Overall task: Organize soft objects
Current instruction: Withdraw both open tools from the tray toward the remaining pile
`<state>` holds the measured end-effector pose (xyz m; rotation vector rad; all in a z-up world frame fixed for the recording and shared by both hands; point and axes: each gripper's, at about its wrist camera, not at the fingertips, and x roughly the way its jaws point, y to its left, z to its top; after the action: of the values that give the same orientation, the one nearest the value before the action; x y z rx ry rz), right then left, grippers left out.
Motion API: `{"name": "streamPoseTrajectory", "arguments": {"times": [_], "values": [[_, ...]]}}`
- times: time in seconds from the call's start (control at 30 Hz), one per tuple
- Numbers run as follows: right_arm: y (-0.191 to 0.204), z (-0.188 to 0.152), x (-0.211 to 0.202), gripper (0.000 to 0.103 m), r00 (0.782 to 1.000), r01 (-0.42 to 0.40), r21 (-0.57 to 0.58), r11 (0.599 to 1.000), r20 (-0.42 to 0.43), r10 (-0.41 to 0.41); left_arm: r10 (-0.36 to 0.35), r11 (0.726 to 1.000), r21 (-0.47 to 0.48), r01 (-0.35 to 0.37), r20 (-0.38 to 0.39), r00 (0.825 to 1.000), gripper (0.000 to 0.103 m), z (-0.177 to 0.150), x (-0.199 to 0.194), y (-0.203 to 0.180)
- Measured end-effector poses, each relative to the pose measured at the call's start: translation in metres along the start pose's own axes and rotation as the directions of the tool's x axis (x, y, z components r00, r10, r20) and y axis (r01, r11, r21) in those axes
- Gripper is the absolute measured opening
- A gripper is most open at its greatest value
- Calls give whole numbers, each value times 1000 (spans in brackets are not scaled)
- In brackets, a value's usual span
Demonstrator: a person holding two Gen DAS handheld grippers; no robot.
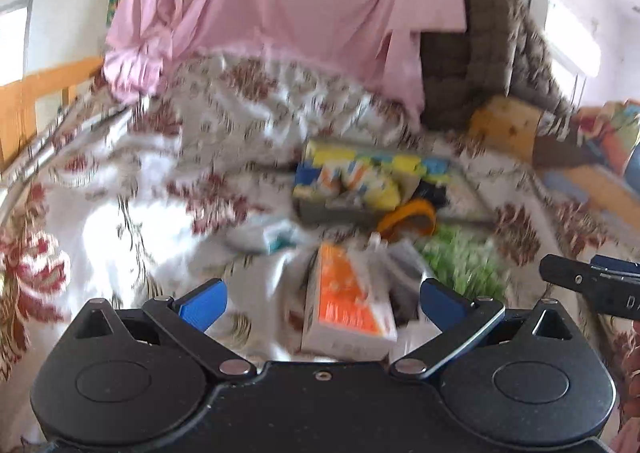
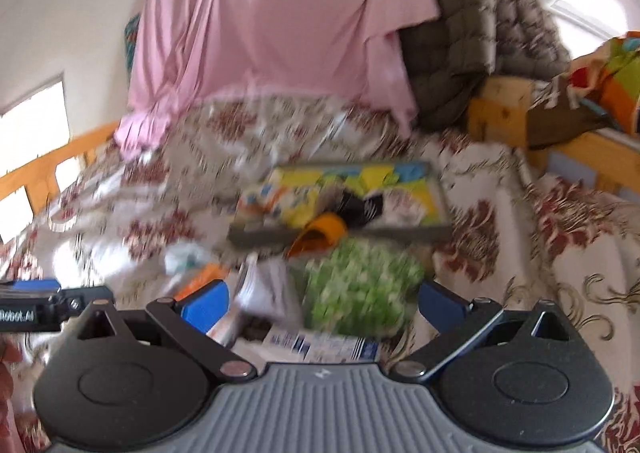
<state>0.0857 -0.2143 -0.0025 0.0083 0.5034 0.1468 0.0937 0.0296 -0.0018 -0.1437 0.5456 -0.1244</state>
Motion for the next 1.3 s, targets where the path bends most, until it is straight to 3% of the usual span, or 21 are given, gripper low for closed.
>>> {"name": "streamPoseTrajectory", "arguments": {"times": [0.4, 0.97, 1.17, 1.3], "values": [[38, -15, 28, 103, 984, -67, -185, 980, -175, 35, -1, 999, 43, 7, -135, 991, 102, -5, 26, -2], [51, -19, 51, 103, 976, -109, -266, 958, -214, 52, 13, 998, 64, 0, -213, 977, 102, 5, 53, 8], [64, -29, 61, 103, 958, -151, -320, 935, -281, 58, 1, 1000, 27, 6, -229, 973, 102, 12, 66, 16], [71, -37, 68, 103, 949, -138, -366, 920, -313, 18, -25, 999, -32, 18, -238, 971, 102, 13, 70, 20]]}}
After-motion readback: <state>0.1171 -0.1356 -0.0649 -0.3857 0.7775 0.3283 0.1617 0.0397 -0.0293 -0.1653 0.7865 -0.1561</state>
